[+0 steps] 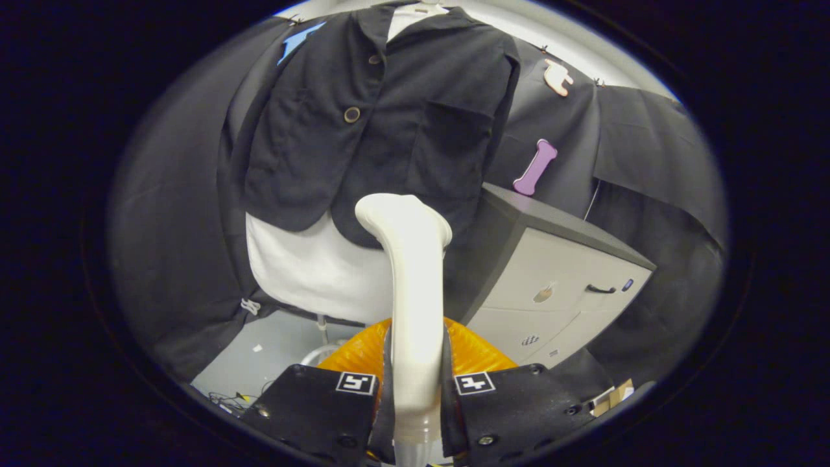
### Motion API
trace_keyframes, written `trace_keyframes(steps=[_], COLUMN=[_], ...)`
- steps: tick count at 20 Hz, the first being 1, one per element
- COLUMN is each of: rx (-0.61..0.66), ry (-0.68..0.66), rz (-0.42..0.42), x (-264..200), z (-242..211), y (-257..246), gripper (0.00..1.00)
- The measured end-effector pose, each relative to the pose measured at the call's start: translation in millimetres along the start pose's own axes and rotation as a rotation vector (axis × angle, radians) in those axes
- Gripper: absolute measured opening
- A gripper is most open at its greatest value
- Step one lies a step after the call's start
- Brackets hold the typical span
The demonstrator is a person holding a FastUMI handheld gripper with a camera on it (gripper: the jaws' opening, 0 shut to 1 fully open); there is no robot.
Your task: Iron the clothes twice with a garment steamer, once on the left side and once on the right side.
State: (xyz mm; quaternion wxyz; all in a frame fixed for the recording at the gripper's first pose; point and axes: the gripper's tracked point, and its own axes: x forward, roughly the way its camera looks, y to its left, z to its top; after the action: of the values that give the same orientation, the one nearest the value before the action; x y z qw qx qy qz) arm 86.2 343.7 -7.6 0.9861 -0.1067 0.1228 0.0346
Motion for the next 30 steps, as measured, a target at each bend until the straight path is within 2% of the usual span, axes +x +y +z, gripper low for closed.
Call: trace_keyframes(steps=[6,13,16,21,26,30], rx=[0.036,0.094,0.089,0.077,0.038,0.008], ry=[-0.204,-0.538,-0.687,-0.826,-0.909,-0.908], rz=[0.048,0.085,0.049,0.025,-0.039,-0.079], x=[-42.7,-84.3,-93.1,-93.6,-87.7,-75.0], z=[94.6,254.8,324.2,410.7,468.5,478.6], y=[4.0,24.8,30.1,61.3,79.3,87.2], gripper=[0.31,0.31,0.31,0.31,0.31,0.31])
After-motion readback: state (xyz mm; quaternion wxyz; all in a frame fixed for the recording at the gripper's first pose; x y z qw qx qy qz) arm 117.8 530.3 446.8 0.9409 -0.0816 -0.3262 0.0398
